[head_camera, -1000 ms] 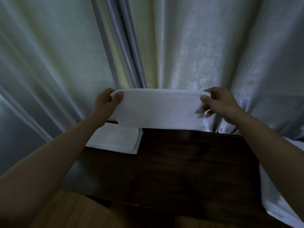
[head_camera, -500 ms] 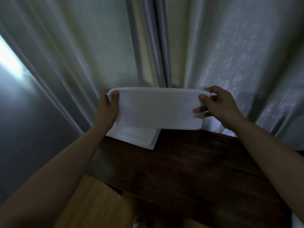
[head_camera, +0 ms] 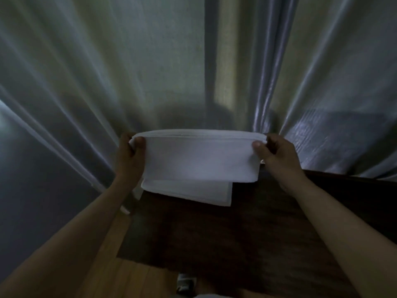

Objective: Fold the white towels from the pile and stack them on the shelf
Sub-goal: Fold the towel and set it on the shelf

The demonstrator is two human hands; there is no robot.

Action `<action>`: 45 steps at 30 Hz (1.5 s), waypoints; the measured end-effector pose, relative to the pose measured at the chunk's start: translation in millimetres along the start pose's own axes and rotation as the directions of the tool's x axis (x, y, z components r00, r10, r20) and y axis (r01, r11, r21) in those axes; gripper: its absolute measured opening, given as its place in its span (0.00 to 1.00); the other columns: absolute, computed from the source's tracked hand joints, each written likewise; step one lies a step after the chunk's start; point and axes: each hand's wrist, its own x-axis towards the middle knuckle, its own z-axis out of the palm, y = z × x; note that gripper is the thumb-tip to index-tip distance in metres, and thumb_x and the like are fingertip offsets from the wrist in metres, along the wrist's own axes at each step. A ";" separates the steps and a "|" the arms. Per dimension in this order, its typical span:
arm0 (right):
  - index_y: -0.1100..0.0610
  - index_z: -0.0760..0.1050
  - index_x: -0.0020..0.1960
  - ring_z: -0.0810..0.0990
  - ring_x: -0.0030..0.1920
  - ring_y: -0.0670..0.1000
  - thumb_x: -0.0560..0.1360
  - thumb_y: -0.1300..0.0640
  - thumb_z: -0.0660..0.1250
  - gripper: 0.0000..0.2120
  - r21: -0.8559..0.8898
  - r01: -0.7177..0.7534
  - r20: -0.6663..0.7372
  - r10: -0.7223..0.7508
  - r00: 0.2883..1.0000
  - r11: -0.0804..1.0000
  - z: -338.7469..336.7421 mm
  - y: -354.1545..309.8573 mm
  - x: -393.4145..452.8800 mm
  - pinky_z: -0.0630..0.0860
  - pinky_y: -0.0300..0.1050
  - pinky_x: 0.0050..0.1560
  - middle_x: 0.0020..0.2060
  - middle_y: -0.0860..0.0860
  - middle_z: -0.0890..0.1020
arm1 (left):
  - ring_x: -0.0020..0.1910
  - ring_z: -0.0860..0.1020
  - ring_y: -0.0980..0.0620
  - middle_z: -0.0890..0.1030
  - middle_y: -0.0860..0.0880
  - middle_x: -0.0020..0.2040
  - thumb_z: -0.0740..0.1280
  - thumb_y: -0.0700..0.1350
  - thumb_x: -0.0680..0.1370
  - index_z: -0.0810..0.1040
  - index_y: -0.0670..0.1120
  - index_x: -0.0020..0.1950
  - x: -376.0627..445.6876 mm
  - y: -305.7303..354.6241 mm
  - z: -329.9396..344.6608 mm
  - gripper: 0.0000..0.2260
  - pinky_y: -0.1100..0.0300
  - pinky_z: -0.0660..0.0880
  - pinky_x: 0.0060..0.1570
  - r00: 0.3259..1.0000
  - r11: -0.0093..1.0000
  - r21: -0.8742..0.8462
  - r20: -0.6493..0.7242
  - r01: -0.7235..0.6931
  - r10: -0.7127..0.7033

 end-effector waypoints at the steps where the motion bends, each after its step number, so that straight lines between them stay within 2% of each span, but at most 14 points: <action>1: 0.51 0.79 0.49 0.81 0.47 0.51 0.81 0.54 0.68 0.03 0.012 -0.005 -0.020 0.005 1.000 1.000 10.0 0.8 -2.1 0.79 0.55 0.51 0.47 0.54 0.83 | 0.32 0.69 0.67 0.67 0.55 0.36 0.58 0.52 0.84 0.67 0.45 0.48 5.3 -8.0 -0.5 0.11 0.70 0.64 0.30 1.000 1.000 -0.010 0.028 -0.005 0.005; 4: 0.50 0.76 0.53 0.78 0.45 0.42 0.82 0.53 0.65 0.02 0.017 -0.019 -0.084 0.020 0.996 1.000 39.5 7.4 -4.8 0.77 0.48 0.50 0.47 0.50 0.82 | 0.33 0.70 0.68 0.67 0.53 0.38 0.58 0.46 0.85 0.67 0.44 0.49 17.6 -27.8 -3.3 0.08 0.73 0.66 0.31 0.992 0.999 -0.039 0.128 0.001 0.004; 6: 0.51 0.74 0.56 0.77 0.44 0.35 0.84 0.52 0.63 0.04 0.019 -0.024 -0.116 0.026 0.993 1.000 57.8 13.4 -10.5 0.75 0.38 0.47 0.47 0.44 0.80 | 0.34 0.70 0.67 0.68 0.52 0.38 0.57 0.45 0.86 0.67 0.49 0.48 21.5 -40.4 -4.5 0.07 0.72 0.66 0.31 0.982 0.998 -0.056 0.188 0.016 -0.005; 8: 0.50 0.73 0.58 0.77 0.46 0.32 0.84 0.53 0.61 0.04 0.014 -0.032 -0.182 0.034 0.983 0.999 76.5 22.2 -15.9 0.73 0.30 0.44 0.47 0.40 0.79 | 0.34 0.70 0.64 0.68 0.52 0.39 0.56 0.45 0.86 0.67 0.49 0.50 21.6 -53.7 -3.7 0.06 0.71 0.67 0.32 0.972 0.997 -0.064 0.234 0.038 -0.022; 11: 0.53 0.73 0.59 0.77 0.47 0.35 0.85 0.55 0.60 0.05 -0.020 -0.023 -0.331 0.015 0.943 1.000 103.6 35.3 -21.3 0.73 0.33 0.45 0.46 0.40 0.79 | 0.37 0.72 0.64 0.70 0.50 0.41 0.56 0.45 0.86 0.66 0.45 0.55 18.0 -70.6 0.7 0.04 0.72 0.68 0.34 0.960 0.996 -0.046 0.276 0.072 -0.056; 14: 0.58 0.73 0.61 0.77 0.44 0.33 0.85 0.58 0.58 0.08 -0.029 -0.043 -0.444 0.026 0.896 0.999 122.0 48.8 -23.1 0.71 0.29 0.43 0.45 0.39 0.78 | 0.40 0.73 0.61 0.71 0.50 0.44 0.55 0.50 0.86 0.67 0.43 0.59 10.4 -83.5 7.8 0.10 0.68 0.68 0.36 0.954 0.994 -0.005 0.284 0.106 -0.100; 16: 0.56 0.72 0.62 0.76 0.41 0.37 0.85 0.58 0.57 0.08 -0.047 -0.065 -0.490 0.034 0.871 0.997 131.5 56.2 -24.1 0.69 0.34 0.41 0.44 0.42 0.79 | 0.42 0.73 0.57 0.73 0.51 0.45 0.54 0.53 0.85 0.68 0.44 0.60 6.2 -93.1 11.9 0.13 0.62 0.68 0.37 0.953 0.989 0.005 0.266 0.148 -0.144; 18: 0.52 0.71 0.60 0.75 0.41 0.41 0.85 0.58 0.57 0.07 -0.082 -0.094 -0.515 0.039 0.856 0.992 140.2 66.6 -24.0 0.68 0.38 0.42 0.45 0.46 0.79 | 0.42 0.74 0.56 0.74 0.51 0.45 0.54 0.53 0.85 0.67 0.48 0.58 2.4 -102.1 17.2 0.10 0.60 0.68 0.37 0.940 0.981 0.033 0.281 0.192 -0.194; 21: 0.50 0.70 0.58 0.76 0.44 0.45 0.85 0.55 0.57 0.05 -0.154 -0.162 -0.503 0.063 0.862 0.975 150.8 85.7 -22.7 0.69 0.41 0.43 0.45 0.48 0.80 | 0.43 0.76 0.55 0.76 0.49 0.47 0.54 0.56 0.85 0.66 0.51 0.58 -2.5 -115.9 24.5 0.10 0.59 0.69 0.38 0.910 0.963 0.086 0.314 0.257 -0.271; 25: 0.58 0.75 0.59 0.78 0.43 0.50 0.85 0.52 0.59 0.11 -0.214 -0.218 -0.457 0.100 0.884 0.952 159.5 103.3 -20.2 0.68 0.41 0.42 0.44 0.49 0.80 | 0.41 0.74 0.59 0.74 0.52 0.43 0.57 0.55 0.85 0.68 0.50 0.55 0.7 -132.9 30.1 0.10 0.61 0.67 0.37 0.875 0.938 0.148 0.338 0.314 -0.346; 29: 0.56 0.73 0.48 0.76 0.40 0.51 0.83 0.52 0.62 0.09 -0.223 -0.292 -0.451 0.167 0.877 0.930 165.3 111.6 -3.2 0.63 0.40 0.39 0.35 0.45 0.76 | 0.41 0.73 0.60 0.74 0.53 0.43 0.59 0.56 0.84 0.70 0.47 0.54 22.7 -142.7 42.5 0.12 0.62 0.67 0.39 0.854 0.922 0.200 0.351 0.333 -0.385; 34: 0.57 0.69 0.42 0.76 0.41 0.54 0.83 0.48 0.61 0.15 -0.225 -0.422 -0.422 0.303 0.855 0.878 167.4 124.2 36.5 0.61 0.41 0.40 0.34 0.49 0.74 | 0.47 0.74 0.49 0.76 0.48 0.48 0.58 0.58 0.84 0.71 0.46 0.56 57.6 -156.0 69.0 0.16 0.56 0.67 0.47 0.843 0.911 0.289 0.369 0.295 -0.391; 39: 0.61 0.75 0.51 0.81 0.51 0.63 0.83 0.48 0.60 0.15 -0.276 -0.501 -0.350 0.399 0.847 0.820 174.1 137.4 63.6 0.63 0.41 0.44 0.45 0.59 0.81 | 0.49 0.75 0.48 0.76 0.47 0.50 0.59 0.58 0.83 0.72 0.41 0.63 73.1 -178.3 94.8 0.21 0.55 0.68 0.48 0.797 0.880 0.305 0.386 0.364 -0.464; 45: 0.63 0.71 0.60 0.81 0.53 0.66 0.82 0.43 0.62 0.22 -0.244 -0.585 -0.363 0.487 0.794 0.773 180.0 136.2 60.2 0.69 0.47 0.46 0.51 0.63 0.82 | 0.50 0.75 0.48 0.77 0.47 0.52 0.62 0.61 0.81 0.71 0.41 0.64 74.0 -182.6 98.9 0.24 0.56 0.69 0.50 0.748 0.815 0.334 0.336 0.473 -0.572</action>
